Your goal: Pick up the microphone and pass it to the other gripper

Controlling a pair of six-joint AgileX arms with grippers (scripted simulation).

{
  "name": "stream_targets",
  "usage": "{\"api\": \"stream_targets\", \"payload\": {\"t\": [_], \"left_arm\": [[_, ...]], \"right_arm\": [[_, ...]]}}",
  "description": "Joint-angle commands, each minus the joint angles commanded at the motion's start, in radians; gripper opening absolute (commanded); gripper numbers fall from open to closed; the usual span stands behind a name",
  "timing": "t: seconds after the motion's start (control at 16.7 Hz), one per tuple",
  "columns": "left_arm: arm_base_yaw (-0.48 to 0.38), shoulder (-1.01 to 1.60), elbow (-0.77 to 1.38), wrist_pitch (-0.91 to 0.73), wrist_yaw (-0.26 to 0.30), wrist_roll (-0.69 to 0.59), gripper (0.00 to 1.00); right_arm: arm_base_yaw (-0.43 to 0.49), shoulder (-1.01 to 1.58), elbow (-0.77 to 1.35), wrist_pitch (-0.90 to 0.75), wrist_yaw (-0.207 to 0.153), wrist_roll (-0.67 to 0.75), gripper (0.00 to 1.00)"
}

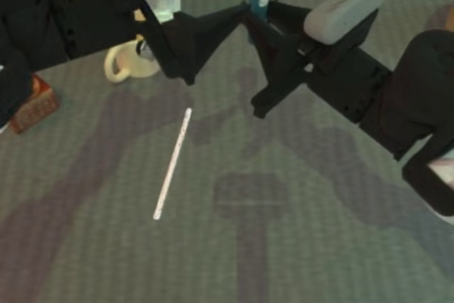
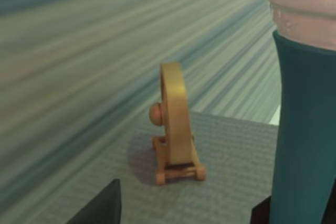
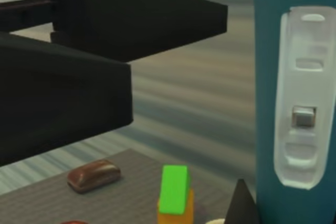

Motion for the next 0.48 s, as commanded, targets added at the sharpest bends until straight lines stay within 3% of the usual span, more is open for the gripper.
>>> {"api": "stream_targets", "payload": {"t": [0.3,0.48], "left_arm": [[-0.114,0.159,0.128,0.036,-0.112,-0.006,1.0],[-0.126,0.175,0.141,0.04,-0.124,-0.007,1.0]], "right_arm": [[0.0,0.0,0.0,0.0,0.0,0.0,0.0],[0.0,0.0,0.0,0.0,0.0,0.0,0.0]]}}
